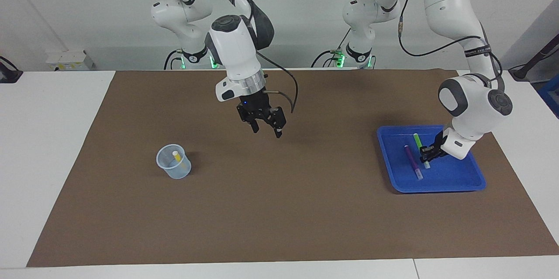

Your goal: Transfer and insert pens with both arms

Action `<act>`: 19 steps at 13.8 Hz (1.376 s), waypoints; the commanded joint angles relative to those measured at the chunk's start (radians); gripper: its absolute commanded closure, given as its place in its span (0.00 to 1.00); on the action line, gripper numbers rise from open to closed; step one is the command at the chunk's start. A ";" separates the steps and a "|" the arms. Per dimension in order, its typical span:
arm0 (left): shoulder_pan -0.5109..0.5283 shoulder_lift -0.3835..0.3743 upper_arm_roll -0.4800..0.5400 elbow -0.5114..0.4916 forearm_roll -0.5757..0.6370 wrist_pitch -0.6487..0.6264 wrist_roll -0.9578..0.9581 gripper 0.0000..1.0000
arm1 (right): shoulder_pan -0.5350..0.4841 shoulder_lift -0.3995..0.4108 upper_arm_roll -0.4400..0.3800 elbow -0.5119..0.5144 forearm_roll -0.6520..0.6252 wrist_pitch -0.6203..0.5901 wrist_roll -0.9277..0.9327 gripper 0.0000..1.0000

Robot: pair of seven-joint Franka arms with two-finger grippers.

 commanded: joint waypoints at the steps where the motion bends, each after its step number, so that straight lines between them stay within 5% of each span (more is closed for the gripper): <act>1: -0.012 0.007 0.006 0.089 0.000 -0.088 -0.011 1.00 | 0.018 0.018 -0.002 0.005 0.131 0.075 0.018 0.11; 4: -0.045 -0.037 -0.003 0.096 0.002 -0.161 -0.090 1.00 | 0.041 0.019 -0.004 0.016 0.284 0.155 0.105 0.12; 8: -0.085 -0.088 -0.023 0.059 -0.194 -0.390 -0.672 1.00 | 0.067 0.057 -0.002 0.074 0.305 0.198 0.330 0.16; 19: -0.171 -0.169 -0.023 -0.093 -0.449 -0.401 -1.129 1.00 | 0.191 0.137 -0.002 0.103 0.351 0.279 0.386 0.24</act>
